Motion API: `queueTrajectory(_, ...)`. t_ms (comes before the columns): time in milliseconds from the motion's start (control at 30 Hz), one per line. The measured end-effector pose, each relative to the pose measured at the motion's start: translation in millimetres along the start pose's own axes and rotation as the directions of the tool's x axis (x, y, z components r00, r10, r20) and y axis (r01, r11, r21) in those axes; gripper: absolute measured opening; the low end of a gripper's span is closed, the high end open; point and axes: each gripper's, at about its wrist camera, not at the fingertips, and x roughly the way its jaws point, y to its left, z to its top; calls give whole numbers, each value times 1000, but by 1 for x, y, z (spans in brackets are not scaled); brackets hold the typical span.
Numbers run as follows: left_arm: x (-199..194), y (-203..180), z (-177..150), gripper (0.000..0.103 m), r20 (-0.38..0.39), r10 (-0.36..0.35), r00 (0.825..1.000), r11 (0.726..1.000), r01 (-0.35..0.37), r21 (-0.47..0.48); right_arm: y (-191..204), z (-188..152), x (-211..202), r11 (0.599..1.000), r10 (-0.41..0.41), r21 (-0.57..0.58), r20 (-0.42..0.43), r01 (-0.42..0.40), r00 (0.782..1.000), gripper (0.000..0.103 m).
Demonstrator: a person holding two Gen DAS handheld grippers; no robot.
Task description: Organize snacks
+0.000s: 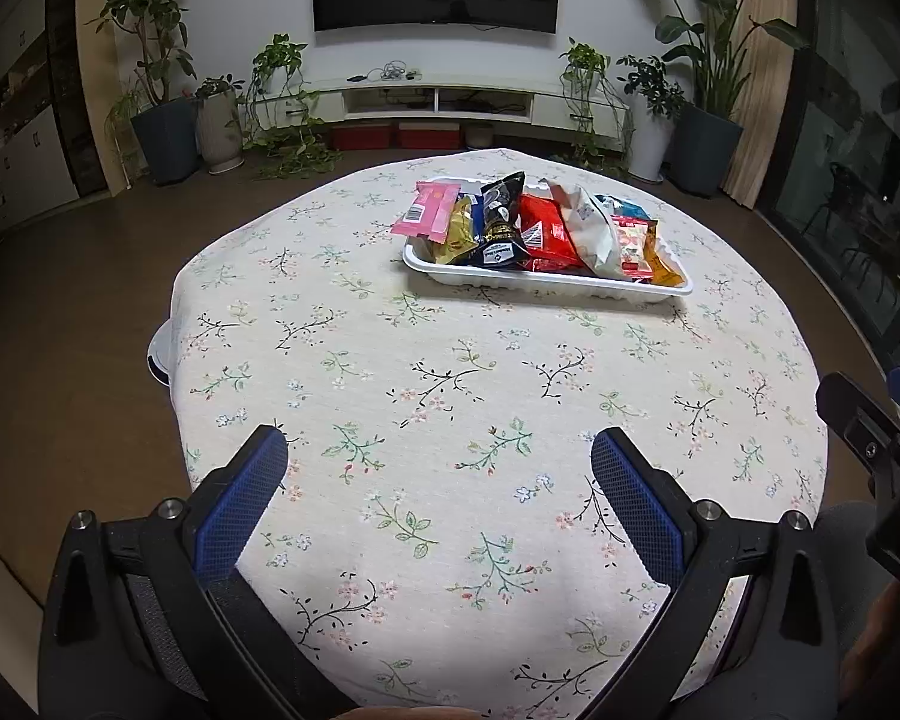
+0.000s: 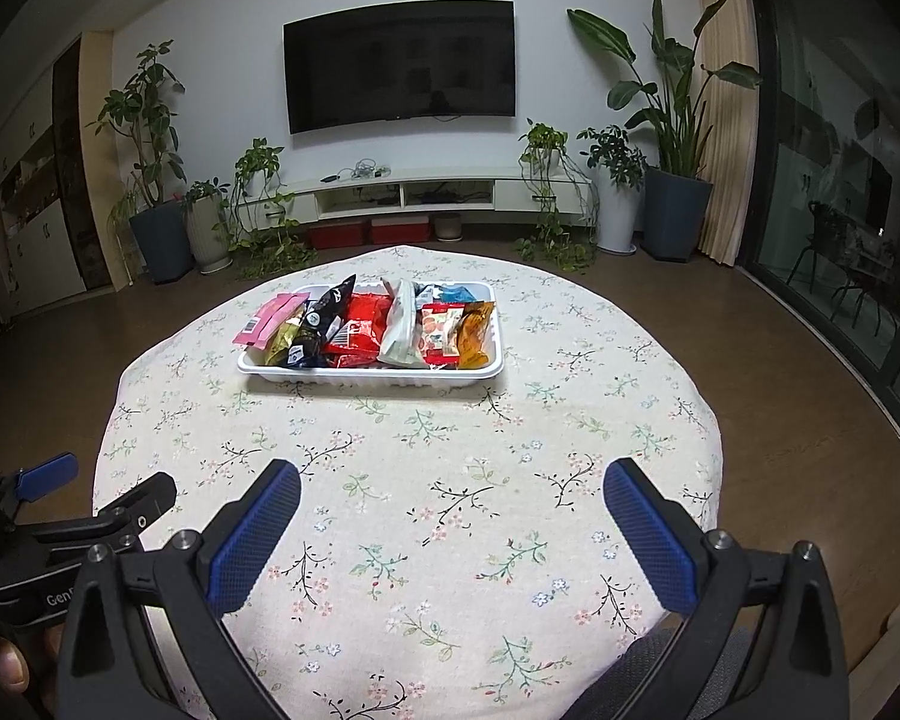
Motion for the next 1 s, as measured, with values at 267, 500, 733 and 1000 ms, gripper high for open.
queueTrajectory(267,-1,1,0,103,1,-2,1000,1000,2,-2,0,0,1,1000,-1,0,0,1,1000,103)
queueTrajectory(500,-1,1,0,103,3,-4,1000,1000,4,-2,0,0,0,1000,-1,-1,-1,1,1000,103)
queueTrajectory(733,-1,1,-1,103,3,-4,1000,1000,4,-2,0,-2,0,1000,0,-1,-4,0,1000,103)
queueTrajectory(1000,-2,0,-1,103,3,-5,1000,1000,5,-1,1,-4,1,1000,-1,-2,-8,1,1000,103)
